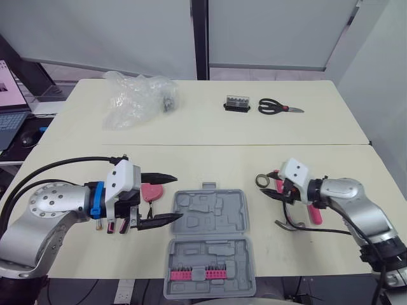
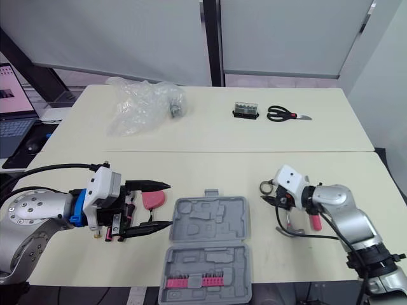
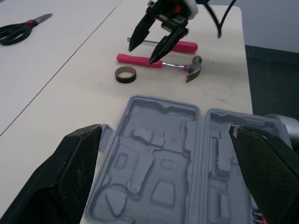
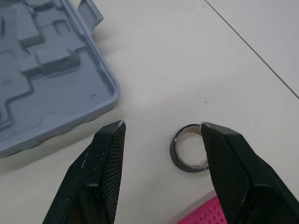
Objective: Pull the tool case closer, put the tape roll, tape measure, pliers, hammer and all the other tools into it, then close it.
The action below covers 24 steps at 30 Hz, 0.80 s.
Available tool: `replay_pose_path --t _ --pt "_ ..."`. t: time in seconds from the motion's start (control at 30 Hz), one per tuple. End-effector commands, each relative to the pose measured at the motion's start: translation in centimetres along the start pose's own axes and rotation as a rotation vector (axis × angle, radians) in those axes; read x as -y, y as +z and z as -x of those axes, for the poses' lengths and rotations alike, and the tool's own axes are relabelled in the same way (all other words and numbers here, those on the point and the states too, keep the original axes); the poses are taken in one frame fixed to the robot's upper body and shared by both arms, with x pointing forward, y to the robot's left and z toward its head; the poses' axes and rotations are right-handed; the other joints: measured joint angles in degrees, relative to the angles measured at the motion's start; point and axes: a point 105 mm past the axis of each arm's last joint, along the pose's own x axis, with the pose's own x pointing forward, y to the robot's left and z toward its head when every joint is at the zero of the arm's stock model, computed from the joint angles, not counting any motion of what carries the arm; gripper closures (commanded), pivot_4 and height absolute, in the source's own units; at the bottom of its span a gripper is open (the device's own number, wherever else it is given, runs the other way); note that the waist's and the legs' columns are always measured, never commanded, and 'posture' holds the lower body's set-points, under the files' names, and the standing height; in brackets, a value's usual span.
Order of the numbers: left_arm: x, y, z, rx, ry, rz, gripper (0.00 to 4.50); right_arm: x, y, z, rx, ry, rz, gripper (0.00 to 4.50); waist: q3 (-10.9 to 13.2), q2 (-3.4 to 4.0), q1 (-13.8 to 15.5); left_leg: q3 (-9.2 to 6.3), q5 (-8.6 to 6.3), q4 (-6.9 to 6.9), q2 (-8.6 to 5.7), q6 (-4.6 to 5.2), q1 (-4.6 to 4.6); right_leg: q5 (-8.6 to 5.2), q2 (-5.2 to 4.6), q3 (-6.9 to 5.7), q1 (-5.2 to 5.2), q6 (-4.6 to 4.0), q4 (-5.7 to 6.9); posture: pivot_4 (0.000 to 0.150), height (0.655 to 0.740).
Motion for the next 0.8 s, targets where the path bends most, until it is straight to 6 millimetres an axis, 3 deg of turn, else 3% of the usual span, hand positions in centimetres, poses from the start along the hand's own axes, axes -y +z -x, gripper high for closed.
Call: replay_pose_path --t 0.03,0.57,0.8 --pt "0.7 1.3 -0.8 0.036 -0.052 -0.043 0.0 0.4 0.1 -0.8 -0.02 -0.019 0.033 1.7 0.0 0.0 0.04 0.0 0.0 0.0 0.0 0.0 -0.01 0.0 0.0 0.0 -0.01 0.0 0.0 0.15 0.74" --pt "1.2 0.8 -1.7 0.044 -0.071 -0.067 0.0 1.9 -1.4 -3.2 -0.103 -0.099 -0.036 1.7 0.0 0.01 0.03 -0.01 0.0 0.04 0.0 0.0 0.0 0.0 0.0 0.01 -0.03 0.0 0.11 0.15 0.74" --pt "1.2 -0.1 -1.7 0.046 -0.065 -0.069 0.0 1.6 -1.5 -3.5 -0.112 -0.086 -0.045 3.13 0.01 0.01 0.04 -0.01 0.0 0.04 0.0 0.0 0.0 0.0 0.01 0.0 -0.04 0.0 0.12 0.15 0.74"
